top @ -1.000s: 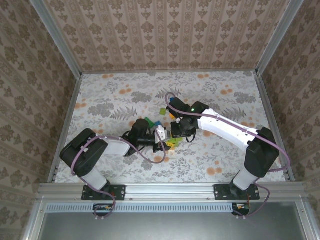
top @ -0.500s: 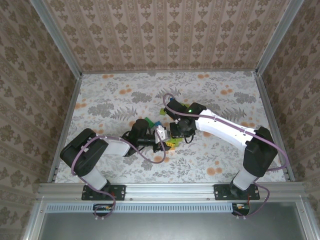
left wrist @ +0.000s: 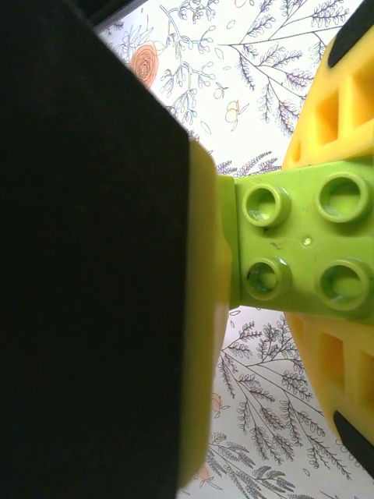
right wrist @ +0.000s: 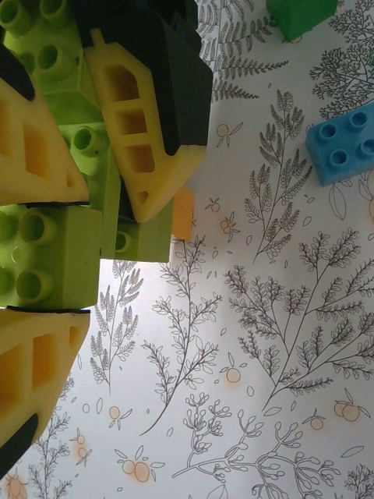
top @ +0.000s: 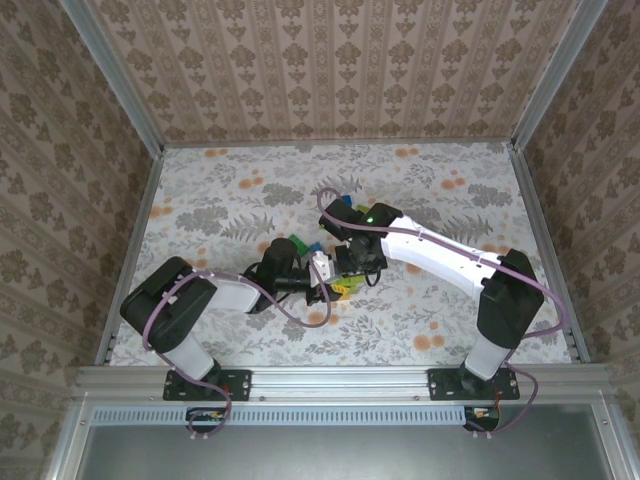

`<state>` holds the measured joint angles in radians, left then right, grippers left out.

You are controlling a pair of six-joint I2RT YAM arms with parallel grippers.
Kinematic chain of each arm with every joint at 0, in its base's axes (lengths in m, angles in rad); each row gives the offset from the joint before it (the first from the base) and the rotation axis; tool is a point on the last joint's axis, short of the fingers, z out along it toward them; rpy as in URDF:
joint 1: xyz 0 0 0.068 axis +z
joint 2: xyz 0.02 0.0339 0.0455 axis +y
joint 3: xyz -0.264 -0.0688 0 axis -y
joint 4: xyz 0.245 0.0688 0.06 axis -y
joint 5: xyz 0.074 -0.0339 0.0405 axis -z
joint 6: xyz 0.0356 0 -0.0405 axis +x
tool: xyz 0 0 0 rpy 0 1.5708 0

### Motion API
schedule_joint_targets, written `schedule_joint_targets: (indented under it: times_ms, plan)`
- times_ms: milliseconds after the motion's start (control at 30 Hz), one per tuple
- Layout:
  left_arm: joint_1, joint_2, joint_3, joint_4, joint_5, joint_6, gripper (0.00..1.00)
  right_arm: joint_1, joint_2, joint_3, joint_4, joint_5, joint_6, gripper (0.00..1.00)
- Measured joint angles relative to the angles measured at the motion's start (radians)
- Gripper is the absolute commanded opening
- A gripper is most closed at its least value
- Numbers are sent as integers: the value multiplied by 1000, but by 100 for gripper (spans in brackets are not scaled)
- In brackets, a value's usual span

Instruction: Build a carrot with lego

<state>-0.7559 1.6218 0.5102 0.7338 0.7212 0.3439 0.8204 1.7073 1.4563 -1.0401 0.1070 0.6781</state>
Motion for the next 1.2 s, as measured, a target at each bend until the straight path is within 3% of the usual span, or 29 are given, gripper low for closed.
schedule_joint_targets:
  times_ms: [700,800,1033,1200]
  plan:
    - [5,2,0,3,0,-10,33,32,1,-12,18,63,29,19]
    - [5,2,0,3,0,-10,33,32,1,-12,19,63,29,26]
    - [11,2,-5,8,12,-2,33,30,1,-12,11,63,6,57]
    - [18,3,-10,19,23,9,33,24,-1,3,-20,86,-23,70]
